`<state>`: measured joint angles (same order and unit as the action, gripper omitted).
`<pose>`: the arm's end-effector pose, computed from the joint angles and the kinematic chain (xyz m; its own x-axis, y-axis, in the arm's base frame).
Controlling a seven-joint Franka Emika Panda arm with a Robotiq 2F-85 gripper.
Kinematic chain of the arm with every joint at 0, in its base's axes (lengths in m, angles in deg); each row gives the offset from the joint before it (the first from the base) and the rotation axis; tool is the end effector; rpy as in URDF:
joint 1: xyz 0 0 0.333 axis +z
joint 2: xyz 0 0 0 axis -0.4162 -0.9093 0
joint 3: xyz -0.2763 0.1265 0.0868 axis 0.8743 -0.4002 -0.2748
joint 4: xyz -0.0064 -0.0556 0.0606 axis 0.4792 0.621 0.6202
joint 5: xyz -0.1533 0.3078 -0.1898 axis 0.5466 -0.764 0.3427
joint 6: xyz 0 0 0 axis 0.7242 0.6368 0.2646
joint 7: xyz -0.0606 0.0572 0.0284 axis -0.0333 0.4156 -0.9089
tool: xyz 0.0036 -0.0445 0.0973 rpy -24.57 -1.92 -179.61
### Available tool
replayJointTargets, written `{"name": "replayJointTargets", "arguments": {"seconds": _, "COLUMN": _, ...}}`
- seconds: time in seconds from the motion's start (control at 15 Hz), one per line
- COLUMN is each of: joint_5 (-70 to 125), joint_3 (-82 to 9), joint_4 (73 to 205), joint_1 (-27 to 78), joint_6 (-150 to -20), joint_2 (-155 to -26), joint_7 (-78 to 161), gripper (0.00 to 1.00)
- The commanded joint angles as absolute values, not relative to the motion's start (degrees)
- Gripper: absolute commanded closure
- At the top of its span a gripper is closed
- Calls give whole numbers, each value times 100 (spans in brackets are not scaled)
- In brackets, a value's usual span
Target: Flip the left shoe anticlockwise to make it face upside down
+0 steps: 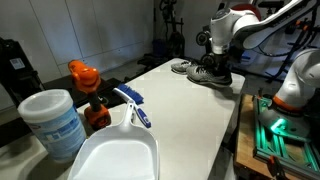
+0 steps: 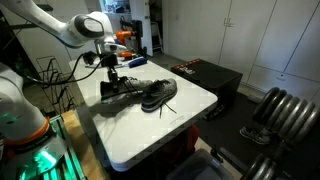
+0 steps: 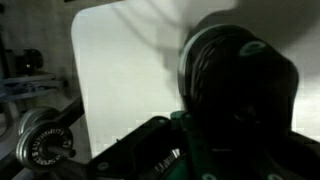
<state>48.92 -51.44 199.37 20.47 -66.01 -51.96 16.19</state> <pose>0.3624 0.0172 0.3446 0.9759 -0.2019 -0.0832 -0.1391 -0.8684 0.4760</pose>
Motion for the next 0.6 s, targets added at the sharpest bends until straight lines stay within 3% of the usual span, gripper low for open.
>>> {"name": "replayJointTargets", "arguments": {"seconds": 0.0, "joint_5": 5631, "joint_3": -5558, "joint_4": 19424, "joint_1": 2107, "joint_6": -5657, "joint_2": -5529, "joint_7": 1044, "gripper": 95}}
{"name": "replayJointTargets", "arguments": {"seconds": 0.53, "joint_5": 7178, "joint_3": -5993, "joint_4": 18362, "joint_1": 2861, "joint_6": -3832, "joint_2": -7161, "joint_7": -67, "gripper": 94}}
